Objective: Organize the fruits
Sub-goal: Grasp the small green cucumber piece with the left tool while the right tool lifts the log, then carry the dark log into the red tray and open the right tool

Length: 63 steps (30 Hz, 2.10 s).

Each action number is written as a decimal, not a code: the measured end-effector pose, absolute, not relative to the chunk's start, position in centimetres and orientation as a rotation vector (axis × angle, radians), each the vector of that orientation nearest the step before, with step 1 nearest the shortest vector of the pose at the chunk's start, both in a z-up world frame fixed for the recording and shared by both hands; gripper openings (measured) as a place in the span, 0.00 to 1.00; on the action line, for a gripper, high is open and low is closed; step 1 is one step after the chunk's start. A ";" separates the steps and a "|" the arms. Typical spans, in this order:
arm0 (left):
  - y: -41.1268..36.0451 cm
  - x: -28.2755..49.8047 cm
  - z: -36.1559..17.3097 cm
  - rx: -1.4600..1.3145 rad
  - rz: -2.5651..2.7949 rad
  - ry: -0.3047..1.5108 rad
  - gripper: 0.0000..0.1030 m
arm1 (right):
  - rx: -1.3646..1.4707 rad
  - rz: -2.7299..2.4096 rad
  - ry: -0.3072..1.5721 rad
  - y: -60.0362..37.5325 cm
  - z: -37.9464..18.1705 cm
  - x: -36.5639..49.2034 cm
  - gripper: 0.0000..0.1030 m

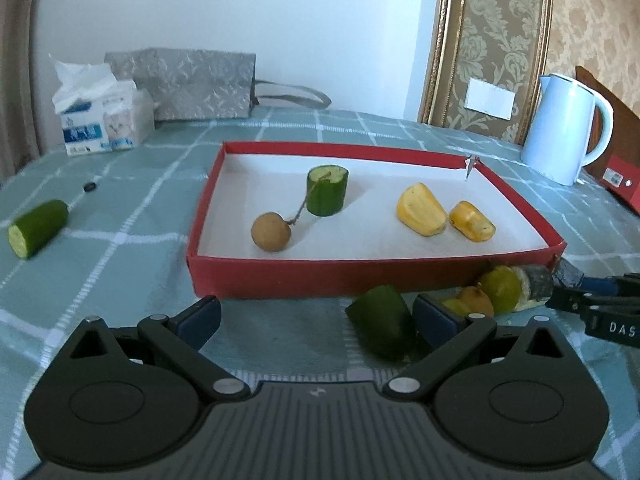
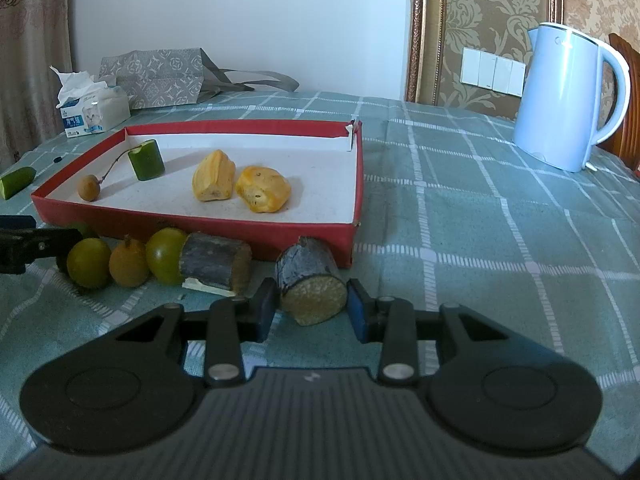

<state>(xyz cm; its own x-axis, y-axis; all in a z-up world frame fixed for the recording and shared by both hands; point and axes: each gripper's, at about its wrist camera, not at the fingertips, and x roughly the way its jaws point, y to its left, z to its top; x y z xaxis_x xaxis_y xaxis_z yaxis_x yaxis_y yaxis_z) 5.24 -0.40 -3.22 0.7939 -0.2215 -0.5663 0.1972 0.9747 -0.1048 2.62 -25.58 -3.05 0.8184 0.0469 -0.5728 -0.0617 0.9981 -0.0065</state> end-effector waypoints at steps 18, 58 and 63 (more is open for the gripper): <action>-2.8 5.9 -3.4 0.041 -0.197 0.631 0.93 | -0.025 0.058 0.609 -25.6 -3.0 2.6 0.35; 2.0 5.0 -3.5 -0.068 -0.210 0.601 0.32 | -0.002 0.038 0.596 -25.8 -3.1 2.5 0.33; 2.4 5.0 -3.6 -0.098 -0.219 0.600 0.32 | 0.004 0.024 0.554 -26.2 -2.7 1.5 0.33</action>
<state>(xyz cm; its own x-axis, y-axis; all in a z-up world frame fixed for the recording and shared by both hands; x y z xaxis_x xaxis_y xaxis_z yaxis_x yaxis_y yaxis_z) 5.01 2.41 -3.58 0.8027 -0.2329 -0.5490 0.1761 0.9721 -0.1548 1.46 -26.21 -2.69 0.8501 0.0239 -0.5262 -0.0215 0.9997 0.0107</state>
